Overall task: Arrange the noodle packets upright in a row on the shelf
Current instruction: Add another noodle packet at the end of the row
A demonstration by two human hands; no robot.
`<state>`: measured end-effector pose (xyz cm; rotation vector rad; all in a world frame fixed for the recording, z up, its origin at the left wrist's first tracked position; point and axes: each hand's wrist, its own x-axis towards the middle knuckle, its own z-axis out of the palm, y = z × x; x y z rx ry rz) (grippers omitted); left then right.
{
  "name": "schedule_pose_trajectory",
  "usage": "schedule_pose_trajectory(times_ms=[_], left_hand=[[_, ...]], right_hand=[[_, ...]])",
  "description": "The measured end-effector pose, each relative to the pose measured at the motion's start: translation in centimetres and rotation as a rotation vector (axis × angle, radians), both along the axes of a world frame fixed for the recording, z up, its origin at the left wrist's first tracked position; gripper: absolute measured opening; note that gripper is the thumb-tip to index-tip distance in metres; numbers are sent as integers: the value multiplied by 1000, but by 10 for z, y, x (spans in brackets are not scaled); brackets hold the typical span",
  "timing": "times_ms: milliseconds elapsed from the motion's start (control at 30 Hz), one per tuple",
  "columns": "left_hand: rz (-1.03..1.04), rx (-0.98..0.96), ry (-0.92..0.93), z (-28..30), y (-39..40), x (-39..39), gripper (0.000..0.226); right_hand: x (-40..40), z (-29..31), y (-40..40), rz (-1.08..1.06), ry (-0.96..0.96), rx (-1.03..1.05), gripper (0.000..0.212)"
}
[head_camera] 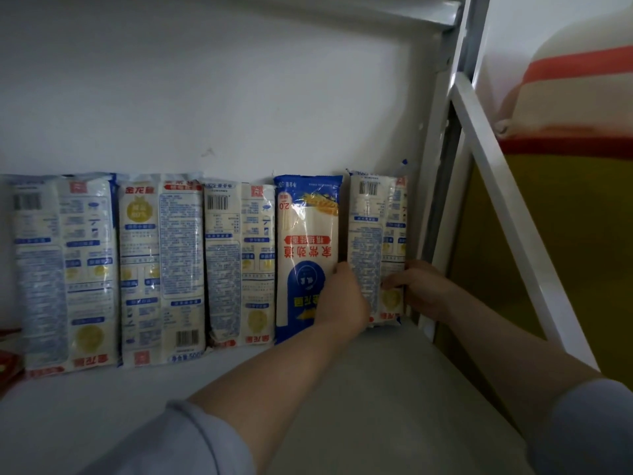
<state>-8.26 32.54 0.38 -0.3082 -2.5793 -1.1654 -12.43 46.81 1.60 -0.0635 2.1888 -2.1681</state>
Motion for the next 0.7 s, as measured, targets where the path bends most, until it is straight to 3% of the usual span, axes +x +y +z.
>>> schedule_pose_trajectory(times_ms=[167, 700], left_hand=[[77, -196, -22, 1, 2, 6, 19], [196, -257, -61, 7, -4, 8, 20]], right_hand=[[-6, -16, -5, -28, -35, 14, 46], [2, -46, 9, 58, -78, -134, 32]])
